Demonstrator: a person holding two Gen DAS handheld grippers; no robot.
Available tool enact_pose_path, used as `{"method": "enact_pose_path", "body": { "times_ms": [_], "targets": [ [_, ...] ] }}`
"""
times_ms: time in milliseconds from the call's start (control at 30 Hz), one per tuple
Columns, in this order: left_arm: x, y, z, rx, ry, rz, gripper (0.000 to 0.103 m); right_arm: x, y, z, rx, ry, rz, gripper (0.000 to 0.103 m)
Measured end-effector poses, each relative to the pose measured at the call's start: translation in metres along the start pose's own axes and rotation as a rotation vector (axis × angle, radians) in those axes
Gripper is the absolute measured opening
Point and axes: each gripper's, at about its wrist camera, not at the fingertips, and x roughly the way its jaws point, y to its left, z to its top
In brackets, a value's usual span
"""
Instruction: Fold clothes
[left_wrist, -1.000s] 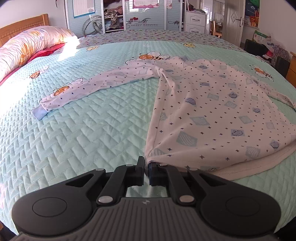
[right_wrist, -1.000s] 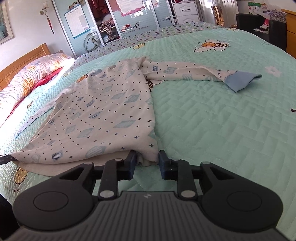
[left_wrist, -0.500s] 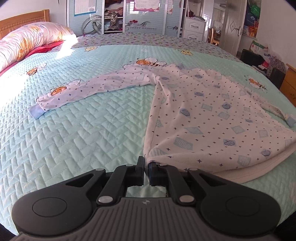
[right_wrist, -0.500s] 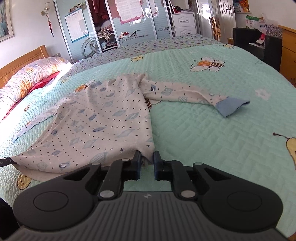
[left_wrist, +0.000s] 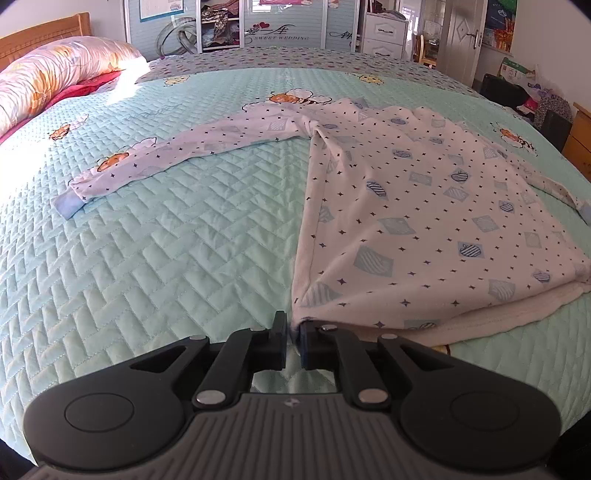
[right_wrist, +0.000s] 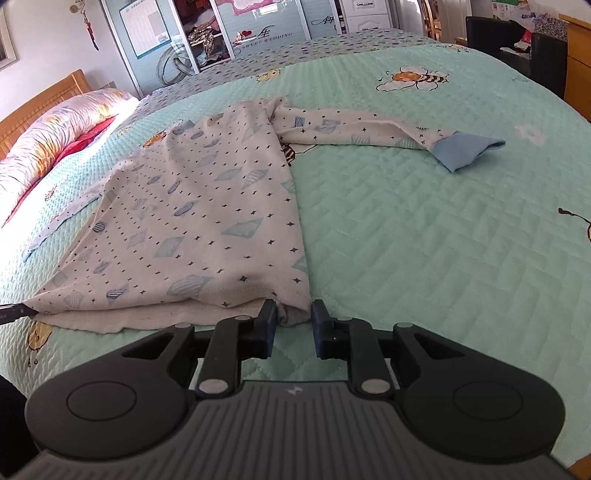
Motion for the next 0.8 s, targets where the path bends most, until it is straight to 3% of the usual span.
{"method": "enact_pose_path", "body": {
  "times_ms": [67,133,200,300,567,733,800],
  "targets": [
    [-0.002,0.0,0.0,-0.011,0.009,0.002,0.013,-0.004,-0.004,0.0,0.009,0.008,0.02,0.03],
    [-0.005,0.003,0.0,-0.027,0.015,0.012,0.023,-0.008,-0.009,0.001,0.036,0.009,0.025,0.035],
    [-0.008,0.005,0.0,-0.043,0.019,0.029,0.043,-0.013,-0.013,0.001,0.072,0.006,0.012,0.037],
    [-0.014,0.01,-0.001,-0.067,0.023,0.057,0.045,-0.019,-0.019,0.003,0.122,0.001,-0.012,0.047],
    [-0.04,0.017,0.006,-0.118,-0.047,0.12,0.046,-0.034,-0.019,0.019,0.187,-0.073,-0.063,0.05],
    [-0.055,0.013,0.031,-0.164,-0.133,0.081,0.049,-0.04,-0.004,0.026,0.146,-0.117,-0.015,0.057],
    [-0.055,0.006,0.044,-0.168,-0.156,0.039,0.057,-0.039,0.004,0.026,0.137,-0.116,0.029,0.058]
  ]
}}
